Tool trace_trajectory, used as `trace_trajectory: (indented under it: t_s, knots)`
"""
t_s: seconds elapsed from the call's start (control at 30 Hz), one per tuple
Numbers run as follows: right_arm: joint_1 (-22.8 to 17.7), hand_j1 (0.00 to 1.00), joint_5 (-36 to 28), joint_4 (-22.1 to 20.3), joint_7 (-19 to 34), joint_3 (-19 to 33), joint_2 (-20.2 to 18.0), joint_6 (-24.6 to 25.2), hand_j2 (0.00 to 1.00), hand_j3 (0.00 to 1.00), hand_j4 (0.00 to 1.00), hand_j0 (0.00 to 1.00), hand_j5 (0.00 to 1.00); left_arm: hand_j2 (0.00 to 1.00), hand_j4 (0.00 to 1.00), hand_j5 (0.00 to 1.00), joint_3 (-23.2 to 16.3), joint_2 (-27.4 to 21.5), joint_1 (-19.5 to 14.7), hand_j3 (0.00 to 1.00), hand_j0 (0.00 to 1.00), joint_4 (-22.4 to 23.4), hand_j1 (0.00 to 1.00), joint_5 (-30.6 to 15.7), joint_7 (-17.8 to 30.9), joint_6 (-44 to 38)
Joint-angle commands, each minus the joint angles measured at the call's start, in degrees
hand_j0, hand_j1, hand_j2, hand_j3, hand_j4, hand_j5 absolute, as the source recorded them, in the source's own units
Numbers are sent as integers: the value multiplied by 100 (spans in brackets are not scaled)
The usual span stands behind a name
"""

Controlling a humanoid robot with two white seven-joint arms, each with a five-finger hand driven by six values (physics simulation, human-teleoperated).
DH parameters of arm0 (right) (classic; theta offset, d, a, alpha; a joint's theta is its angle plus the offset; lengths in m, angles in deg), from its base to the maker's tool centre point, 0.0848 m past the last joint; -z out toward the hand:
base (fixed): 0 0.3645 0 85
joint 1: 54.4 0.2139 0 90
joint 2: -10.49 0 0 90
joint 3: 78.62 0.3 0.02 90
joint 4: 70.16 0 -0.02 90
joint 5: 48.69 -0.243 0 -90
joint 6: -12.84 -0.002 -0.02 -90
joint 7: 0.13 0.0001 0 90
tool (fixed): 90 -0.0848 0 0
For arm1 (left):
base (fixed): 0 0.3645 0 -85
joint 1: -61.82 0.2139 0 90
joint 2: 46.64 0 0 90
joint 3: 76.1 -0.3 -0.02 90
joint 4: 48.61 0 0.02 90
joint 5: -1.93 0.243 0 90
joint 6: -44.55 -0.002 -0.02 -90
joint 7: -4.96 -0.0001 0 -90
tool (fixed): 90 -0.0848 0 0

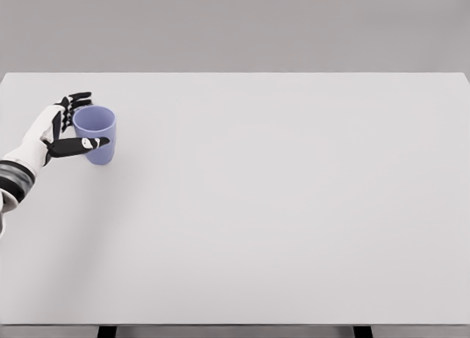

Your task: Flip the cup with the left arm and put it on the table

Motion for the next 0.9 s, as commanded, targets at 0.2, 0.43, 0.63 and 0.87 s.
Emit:
trace_trajectory:
  t_s: [0.2, 0.43, 0.63, 0.87]
  knots:
    - [0, 100, 1, 1, 1, -1, 0, 0, 100, 100, 100, 100, 100, 100, 100, 100, 32, -30, 35, 100, 100, -8, 100, 41, 6, 159]
    - [0, 100, 1, 1, 1, -1, 0, 0, 100, 100, 100, 100, 100, 100, 100, 100, 32, -48, 70, 100, 100, -69, 100, 76, 6, 159]
    - [0, 100, 1, 1, 1, -1, 0, 0, 100, 100, 100, 100, 100, 100, 100, 100, 58, -197, 79, 100, 100, -87, 100, 85, 6, 291]
    - [0, 100, 1, 1, 1, -1, 0, 0, 100, 100, 100, 100, 100, 100, 100, 100, 348, -751, 70, 100, 100, -87, 100, 85, 33, 801]
